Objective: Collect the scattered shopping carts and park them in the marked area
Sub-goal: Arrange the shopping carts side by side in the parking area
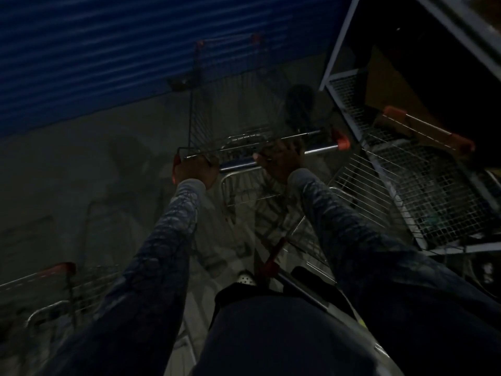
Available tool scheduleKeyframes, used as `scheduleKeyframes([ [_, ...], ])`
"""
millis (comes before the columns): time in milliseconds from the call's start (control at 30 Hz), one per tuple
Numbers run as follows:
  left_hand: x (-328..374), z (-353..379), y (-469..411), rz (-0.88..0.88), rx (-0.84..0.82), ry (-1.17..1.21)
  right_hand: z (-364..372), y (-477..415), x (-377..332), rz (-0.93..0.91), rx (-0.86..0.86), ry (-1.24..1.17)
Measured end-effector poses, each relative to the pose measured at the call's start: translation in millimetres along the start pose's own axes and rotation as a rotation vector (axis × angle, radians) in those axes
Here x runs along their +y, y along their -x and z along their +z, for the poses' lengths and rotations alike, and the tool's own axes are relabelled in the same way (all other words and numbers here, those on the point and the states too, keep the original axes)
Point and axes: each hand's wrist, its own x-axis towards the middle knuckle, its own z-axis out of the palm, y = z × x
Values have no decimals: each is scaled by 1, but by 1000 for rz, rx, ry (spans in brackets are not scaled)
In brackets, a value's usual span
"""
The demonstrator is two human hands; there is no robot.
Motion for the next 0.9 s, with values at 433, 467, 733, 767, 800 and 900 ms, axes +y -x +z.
scheduleKeyframes([
  [433, -20, -4, -63, -21, 49, -113, -17, -58, -19, -68, -197, 53],
  [467, -22, -3, -68, -19, 60, -125, -18, -64, -19, -78, -221, 70],
  [733, -24, -5, -97, -31, 39, -198, -34, -98, -16, -130, -348, 125],
  [767, -20, -8, -98, -41, 39, -186, -35, -102, -15, -132, -354, 136],
  [800, -17, -9, -100, -54, 49, -184, -36, -106, -15, -134, -360, 144],
  [900, -13, -14, -104, -123, 61, -160, -38, -117, -17, -153, -369, 164],
])
